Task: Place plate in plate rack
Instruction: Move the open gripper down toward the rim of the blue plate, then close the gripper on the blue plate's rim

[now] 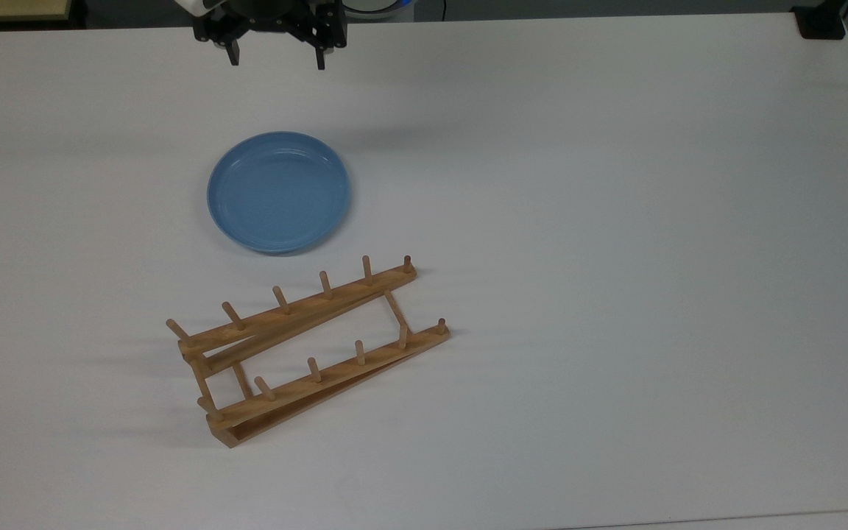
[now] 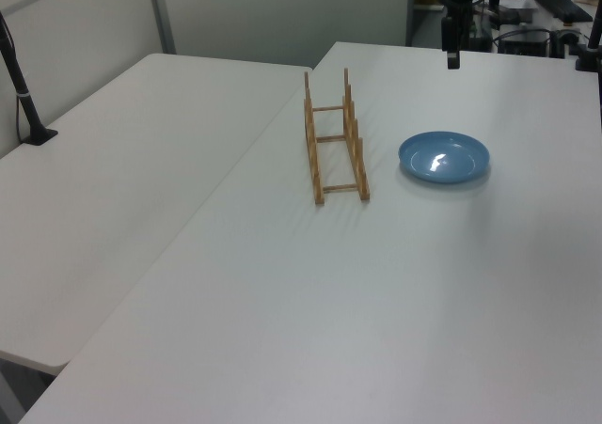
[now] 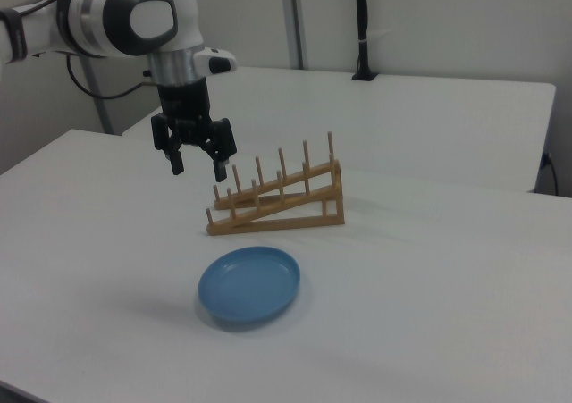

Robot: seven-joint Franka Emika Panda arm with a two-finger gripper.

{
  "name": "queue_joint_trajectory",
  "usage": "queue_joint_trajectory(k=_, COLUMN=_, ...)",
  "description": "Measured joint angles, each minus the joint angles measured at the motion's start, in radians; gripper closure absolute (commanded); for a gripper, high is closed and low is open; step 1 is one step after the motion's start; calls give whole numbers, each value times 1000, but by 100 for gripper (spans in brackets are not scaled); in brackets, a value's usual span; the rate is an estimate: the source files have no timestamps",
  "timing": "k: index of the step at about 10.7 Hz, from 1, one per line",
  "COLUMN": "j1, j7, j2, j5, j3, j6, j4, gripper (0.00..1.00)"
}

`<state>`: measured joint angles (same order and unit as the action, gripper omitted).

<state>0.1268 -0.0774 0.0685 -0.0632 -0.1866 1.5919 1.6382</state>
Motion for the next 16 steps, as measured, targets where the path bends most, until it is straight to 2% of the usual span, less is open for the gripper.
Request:
queue_joint_trajectory(k=2, j1=-29, j7=-18, j2=8, j5=46, j3=-3, j6=0, j4=0, gripper=0)
queue_joint_trajectory(k=6, j1=-176, j7=-247, j2=87, j5=153, j3=-15, j6=4, j4=-4, gripper=0)
queue_joint_trajectory(k=9, j1=-195, j7=-399, j2=237, j5=190, j3=-106, j6=71, j4=-9, gripper=6)
queue_joint_trajectory(k=11, j1=-190, j7=-429, j2=329, j5=233, j3=-158, j6=159, j4=-11, gripper=15)
queue_joint_trajectory(k=13, j1=-167, j7=-440, j2=391, j5=239, j3=-187, j6=226, j4=-11, gripper=31)
queue_joint_trajectory(k=14, j1=-153, j7=-440, j2=412, j5=240, j3=-193, j6=247, j4=-11, gripper=40)
queue_joint_trajectory(k=16, j1=-128, j7=-441, j2=430, j5=240, j3=-195, j6=263, j4=-12, gripper=47)
